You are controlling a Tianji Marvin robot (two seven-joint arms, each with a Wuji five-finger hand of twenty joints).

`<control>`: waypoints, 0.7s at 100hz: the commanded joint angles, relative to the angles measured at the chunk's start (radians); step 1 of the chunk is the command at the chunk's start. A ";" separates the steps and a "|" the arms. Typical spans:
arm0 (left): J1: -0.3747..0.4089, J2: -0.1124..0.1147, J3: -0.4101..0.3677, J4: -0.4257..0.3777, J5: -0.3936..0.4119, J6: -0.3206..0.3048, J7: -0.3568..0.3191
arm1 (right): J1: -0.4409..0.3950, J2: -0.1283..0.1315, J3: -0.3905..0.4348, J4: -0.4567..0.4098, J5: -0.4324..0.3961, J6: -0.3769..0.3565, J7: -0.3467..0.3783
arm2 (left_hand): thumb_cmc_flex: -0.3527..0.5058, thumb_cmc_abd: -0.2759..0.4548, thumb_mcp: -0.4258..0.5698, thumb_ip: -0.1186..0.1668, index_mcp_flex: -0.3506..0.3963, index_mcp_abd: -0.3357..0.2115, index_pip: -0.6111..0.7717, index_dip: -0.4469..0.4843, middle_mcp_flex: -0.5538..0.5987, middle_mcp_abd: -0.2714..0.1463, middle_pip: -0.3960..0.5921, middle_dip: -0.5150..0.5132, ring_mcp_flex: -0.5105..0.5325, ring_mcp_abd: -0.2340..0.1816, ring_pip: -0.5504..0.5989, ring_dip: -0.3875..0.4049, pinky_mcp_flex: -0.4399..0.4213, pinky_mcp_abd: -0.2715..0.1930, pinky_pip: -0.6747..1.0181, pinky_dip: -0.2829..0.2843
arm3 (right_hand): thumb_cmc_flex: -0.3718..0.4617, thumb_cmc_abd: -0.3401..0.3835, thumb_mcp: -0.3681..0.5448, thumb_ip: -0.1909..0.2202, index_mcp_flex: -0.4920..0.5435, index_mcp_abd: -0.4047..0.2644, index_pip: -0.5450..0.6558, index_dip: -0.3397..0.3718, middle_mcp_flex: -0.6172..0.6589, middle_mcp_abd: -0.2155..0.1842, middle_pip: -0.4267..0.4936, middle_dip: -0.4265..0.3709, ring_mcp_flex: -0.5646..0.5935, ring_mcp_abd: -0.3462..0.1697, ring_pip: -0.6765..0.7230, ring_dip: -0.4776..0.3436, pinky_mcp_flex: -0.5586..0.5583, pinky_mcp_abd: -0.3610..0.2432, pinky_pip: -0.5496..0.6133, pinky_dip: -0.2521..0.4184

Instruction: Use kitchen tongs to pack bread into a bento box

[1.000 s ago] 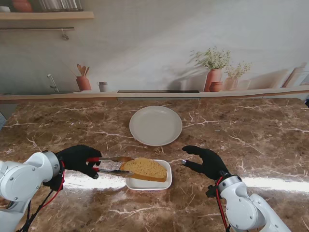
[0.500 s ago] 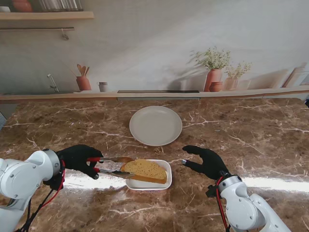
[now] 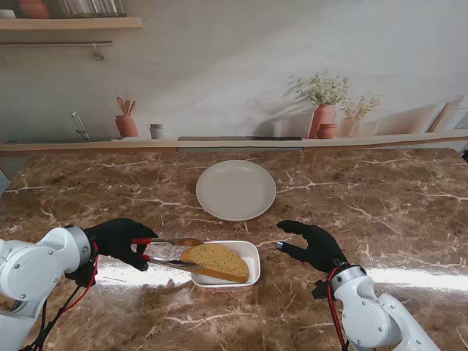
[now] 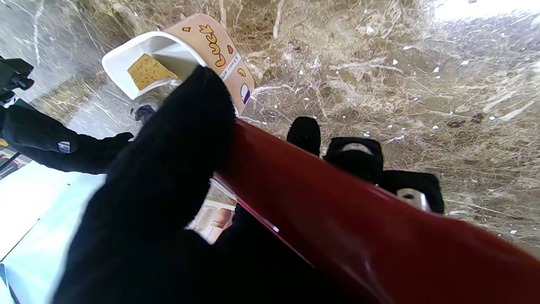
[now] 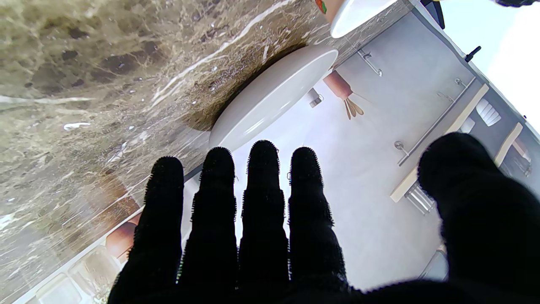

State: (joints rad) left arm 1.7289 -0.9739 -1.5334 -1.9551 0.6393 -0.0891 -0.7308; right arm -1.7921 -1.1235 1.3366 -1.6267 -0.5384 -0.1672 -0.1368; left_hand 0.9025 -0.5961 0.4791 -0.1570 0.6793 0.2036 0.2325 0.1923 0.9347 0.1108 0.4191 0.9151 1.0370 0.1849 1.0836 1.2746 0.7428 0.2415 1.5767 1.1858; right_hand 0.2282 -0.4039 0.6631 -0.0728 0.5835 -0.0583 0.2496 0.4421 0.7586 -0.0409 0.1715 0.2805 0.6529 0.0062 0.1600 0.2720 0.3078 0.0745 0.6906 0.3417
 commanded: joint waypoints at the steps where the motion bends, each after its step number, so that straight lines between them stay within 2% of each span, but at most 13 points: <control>1: 0.002 0.003 -0.001 0.005 -0.003 -0.004 0.002 | -0.006 -0.004 -0.002 0.008 0.007 0.002 0.011 | 0.010 0.060 0.183 0.018 0.084 -0.107 -0.001 -0.014 0.046 -0.080 0.008 -0.008 0.046 -0.024 -0.015 -0.004 0.007 -0.016 0.062 0.023 | 0.010 0.004 -0.023 0.041 -0.013 -0.021 -0.009 0.005 -0.005 -0.001 0.000 0.007 -0.003 0.007 0.002 0.014 -0.002 -0.007 -0.006 0.019; 29: 0.008 0.000 -0.006 0.009 -0.009 -0.014 0.021 | -0.007 -0.004 -0.001 0.009 0.008 0.001 0.010 | -0.013 0.034 0.203 0.012 0.075 -0.113 -0.011 -0.019 0.037 -0.089 0.014 0.000 0.042 -0.027 -0.022 -0.004 0.004 -0.018 0.055 0.022 | 0.011 0.004 -0.023 0.041 -0.013 -0.020 -0.009 0.004 -0.005 -0.002 0.000 0.007 -0.003 0.005 0.002 0.014 -0.002 -0.007 -0.006 0.019; 42: 0.010 -0.001 -0.011 0.008 -0.010 -0.015 0.023 | -0.007 -0.004 -0.001 0.010 0.007 0.000 0.010 | -0.045 -0.007 0.261 0.004 0.066 -0.114 -0.015 -0.020 0.023 -0.092 0.033 0.000 0.039 -0.030 -0.032 -0.003 0.001 -0.021 0.042 0.024 | 0.010 0.005 -0.024 0.041 -0.012 -0.021 -0.008 0.005 -0.005 -0.002 0.000 0.007 -0.003 0.007 0.002 0.014 -0.002 -0.008 -0.005 0.020; 70: 0.018 -0.004 -0.028 0.012 -0.045 -0.027 0.047 | -0.006 -0.004 -0.001 0.011 0.004 0.002 0.008 | -0.074 -0.053 0.303 -0.002 0.041 -0.094 -0.067 -0.047 0.007 -0.099 0.065 -0.004 0.053 -0.038 -0.065 -0.008 0.012 -0.025 0.026 0.017 | 0.012 0.006 -0.025 0.041 -0.011 -0.021 -0.007 0.005 -0.004 -0.001 0.001 0.007 -0.002 0.005 0.002 0.014 -0.001 -0.008 -0.005 0.020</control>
State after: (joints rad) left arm 1.7422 -0.9767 -1.5599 -1.9469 0.6085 -0.1146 -0.6851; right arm -1.7915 -1.1244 1.3364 -1.6219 -0.5371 -0.1682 -0.1399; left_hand 0.8285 -0.6697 0.6345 -0.1572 0.6897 0.1771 0.1914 0.1703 0.9347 0.0944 0.4342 0.9150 1.0403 0.1849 1.0451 1.2747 0.7428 0.2403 1.5599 1.1854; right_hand 0.2284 -0.4038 0.6631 -0.0728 0.5835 -0.0583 0.2496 0.4421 0.7586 -0.0409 0.1715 0.2805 0.6528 0.0062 0.1600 0.2720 0.3078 0.0745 0.6906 0.3417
